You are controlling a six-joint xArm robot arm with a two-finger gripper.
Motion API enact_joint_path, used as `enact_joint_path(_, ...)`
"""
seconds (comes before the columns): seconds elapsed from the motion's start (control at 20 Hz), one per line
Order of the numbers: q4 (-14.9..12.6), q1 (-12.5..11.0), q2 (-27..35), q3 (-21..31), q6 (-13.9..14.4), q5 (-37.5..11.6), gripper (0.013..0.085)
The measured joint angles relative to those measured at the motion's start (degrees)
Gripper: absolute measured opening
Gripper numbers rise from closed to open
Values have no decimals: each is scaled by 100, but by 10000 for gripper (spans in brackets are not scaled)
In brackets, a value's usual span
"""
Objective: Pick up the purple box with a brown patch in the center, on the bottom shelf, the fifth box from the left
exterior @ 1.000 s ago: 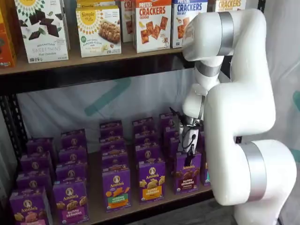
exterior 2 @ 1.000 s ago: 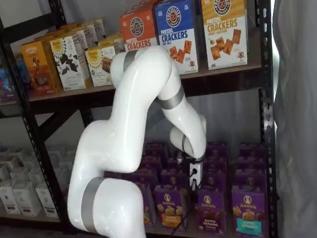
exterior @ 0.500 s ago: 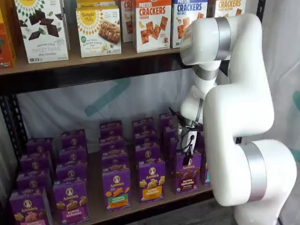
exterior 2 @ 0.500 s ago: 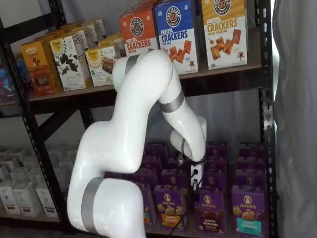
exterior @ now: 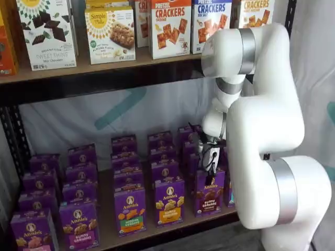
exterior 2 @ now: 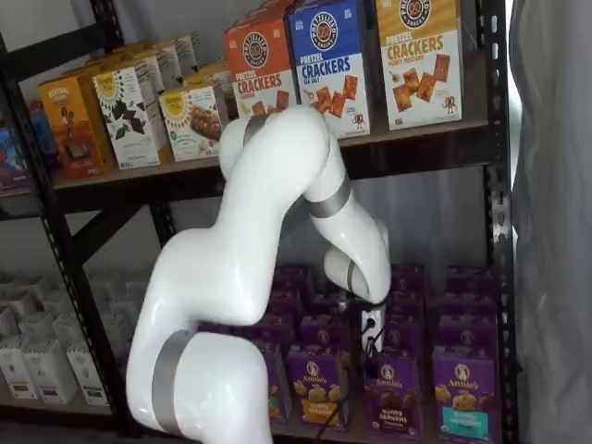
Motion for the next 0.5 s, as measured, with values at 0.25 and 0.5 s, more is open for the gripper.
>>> enact_joint_path(0.25, -474, -40, 138, -158, 393, 24, 850)
enact_joint_path(0.5, -1100, -78, 254, -271, 921, 15, 850)
